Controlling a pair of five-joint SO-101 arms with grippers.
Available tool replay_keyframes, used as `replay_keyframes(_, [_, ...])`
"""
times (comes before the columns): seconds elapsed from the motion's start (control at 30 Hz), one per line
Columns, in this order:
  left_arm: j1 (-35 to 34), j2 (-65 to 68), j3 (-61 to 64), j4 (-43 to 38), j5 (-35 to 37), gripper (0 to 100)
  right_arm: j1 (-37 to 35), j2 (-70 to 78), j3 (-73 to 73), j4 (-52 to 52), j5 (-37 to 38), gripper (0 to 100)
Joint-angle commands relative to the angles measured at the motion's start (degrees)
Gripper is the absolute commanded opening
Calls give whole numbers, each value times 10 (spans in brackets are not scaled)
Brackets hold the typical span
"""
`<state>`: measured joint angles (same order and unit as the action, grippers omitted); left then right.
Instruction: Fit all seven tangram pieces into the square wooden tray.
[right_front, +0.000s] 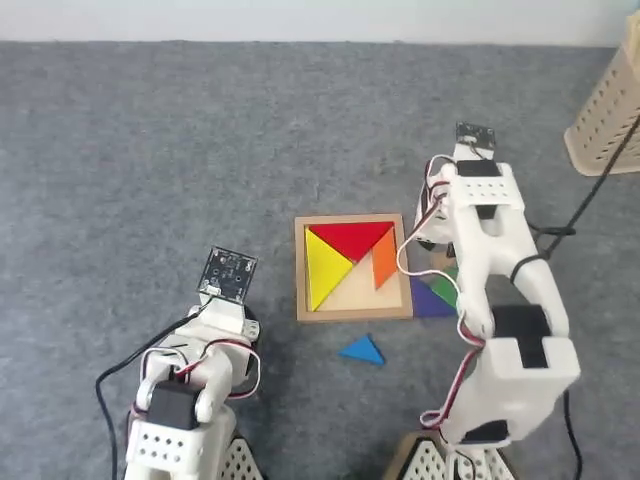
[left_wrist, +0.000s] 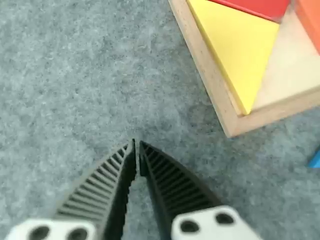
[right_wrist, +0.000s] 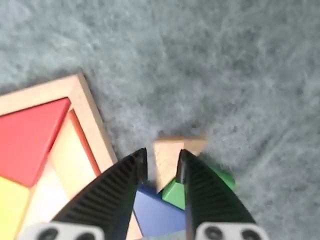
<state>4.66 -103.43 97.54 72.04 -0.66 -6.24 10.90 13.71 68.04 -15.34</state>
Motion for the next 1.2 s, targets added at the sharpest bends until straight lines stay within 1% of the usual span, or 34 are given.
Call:
replay_keyframes(0.0, [-2, -11, -10, 4, 4, 12, -3, -55, 15, -15, 15, 99])
replay_keyframes(0.17, [-2, -11, -10, 4, 4, 12, 0, -55, 57, -47, 31, 112])
replay_keyframes(0.33, [-2, -11, -10, 4, 4, 12, 6, -50, 61, -49, 31, 217])
replay_keyframes(0.43, [-2, -11, -10, 4, 4, 12, 4, -22, 47, -58, 10, 199])
replay_keyframes(0.57, [-2, -11, -10, 4, 4, 12, 5, 36, -11, -55, -17, 195])
replay_keyframes(0.73, [-2, -11, -10, 4, 4, 12, -5, 109, -93, -7, -55, 195])
replay_keyframes(0.93, [-2, -11, -10, 4, 4, 12, 0, 170, -154, 29, -64, 188])
replay_keyframes(1.1, [-2, -11, -10, 4, 4, 12, 0, 172, -159, 42, -63, 84])
replay_keyframes(1.17, [-2, -11, -10, 4, 4, 12, 0, 171, -159, 42, -61, 77])
